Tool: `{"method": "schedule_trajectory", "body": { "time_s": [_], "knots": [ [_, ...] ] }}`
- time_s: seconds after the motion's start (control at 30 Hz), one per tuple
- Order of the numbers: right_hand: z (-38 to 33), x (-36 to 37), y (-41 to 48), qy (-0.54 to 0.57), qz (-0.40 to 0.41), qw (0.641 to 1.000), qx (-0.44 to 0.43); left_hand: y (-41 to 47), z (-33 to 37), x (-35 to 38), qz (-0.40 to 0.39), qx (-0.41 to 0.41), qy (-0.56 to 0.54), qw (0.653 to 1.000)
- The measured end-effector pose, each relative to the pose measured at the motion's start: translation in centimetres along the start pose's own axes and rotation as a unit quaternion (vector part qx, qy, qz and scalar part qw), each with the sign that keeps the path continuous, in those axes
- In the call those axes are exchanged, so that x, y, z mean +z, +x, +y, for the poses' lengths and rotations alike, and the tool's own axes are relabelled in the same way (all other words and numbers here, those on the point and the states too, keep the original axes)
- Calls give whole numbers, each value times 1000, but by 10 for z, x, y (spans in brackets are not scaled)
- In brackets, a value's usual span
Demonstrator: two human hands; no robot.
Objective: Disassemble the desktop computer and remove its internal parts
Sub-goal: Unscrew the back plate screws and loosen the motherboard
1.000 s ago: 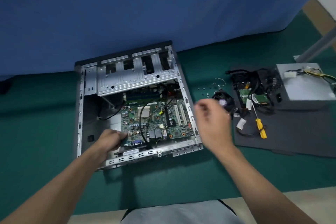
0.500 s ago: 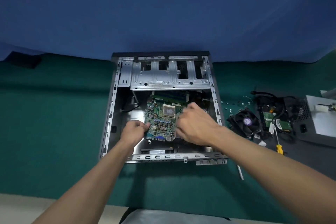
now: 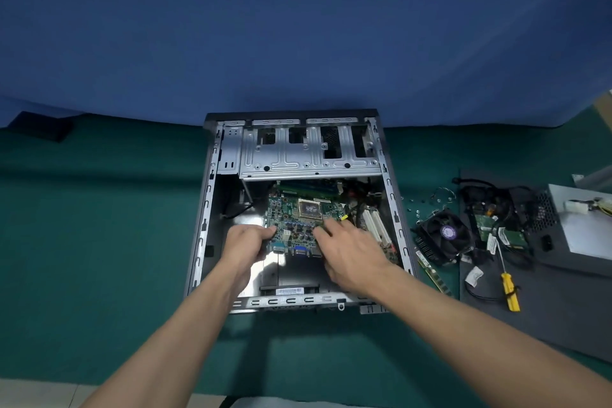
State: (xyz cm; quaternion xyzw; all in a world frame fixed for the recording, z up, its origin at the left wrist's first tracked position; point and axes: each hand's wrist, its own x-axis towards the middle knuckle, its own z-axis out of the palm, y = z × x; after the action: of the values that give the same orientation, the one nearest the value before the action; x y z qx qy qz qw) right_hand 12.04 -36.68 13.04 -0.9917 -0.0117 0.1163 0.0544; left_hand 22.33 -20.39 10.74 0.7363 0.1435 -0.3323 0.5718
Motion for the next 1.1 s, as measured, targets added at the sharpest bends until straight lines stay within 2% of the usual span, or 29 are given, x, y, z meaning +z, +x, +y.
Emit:
{"method": "schedule_trajectory", "body": {
  "time_s": [0.2,0.37,0.43,0.47,0.5,0.57,0.6,0.67,0.9,1.0,1.1],
  "knots": [
    [4,-26,4,12,41,999,-18,-15,12,-2,19,3,-67,998],
    [-1,-46,8,71,19,997,-34,-24,9,-14,56,107,-57,991],
    [-6,-54,12,106,10,994,-20,-28,2,-22,92,162,33,982],
    [-8,-59,15,119,10,993,-11,-30,-4,-26,108,195,130,966],
    [-10,-64,18,128,7,992,-4,-31,-11,-30,112,223,251,935],
    [-10,-74,23,148,-12,989,11,-34,-27,-34,86,250,472,841],
    [-10,-79,25,163,-21,986,18,-37,-34,-35,69,256,534,803],
    [-10,-88,27,195,-20,980,32,-41,-42,-34,56,260,579,770],
    [-17,-120,39,346,43,935,62,-39,-46,-36,53,288,560,775],
    [-21,-113,40,395,6,914,86,-41,-49,-36,50,302,561,769],
    [-18,-99,32,419,-66,899,109,-40,-51,-39,53,308,558,769]
  ]
}}
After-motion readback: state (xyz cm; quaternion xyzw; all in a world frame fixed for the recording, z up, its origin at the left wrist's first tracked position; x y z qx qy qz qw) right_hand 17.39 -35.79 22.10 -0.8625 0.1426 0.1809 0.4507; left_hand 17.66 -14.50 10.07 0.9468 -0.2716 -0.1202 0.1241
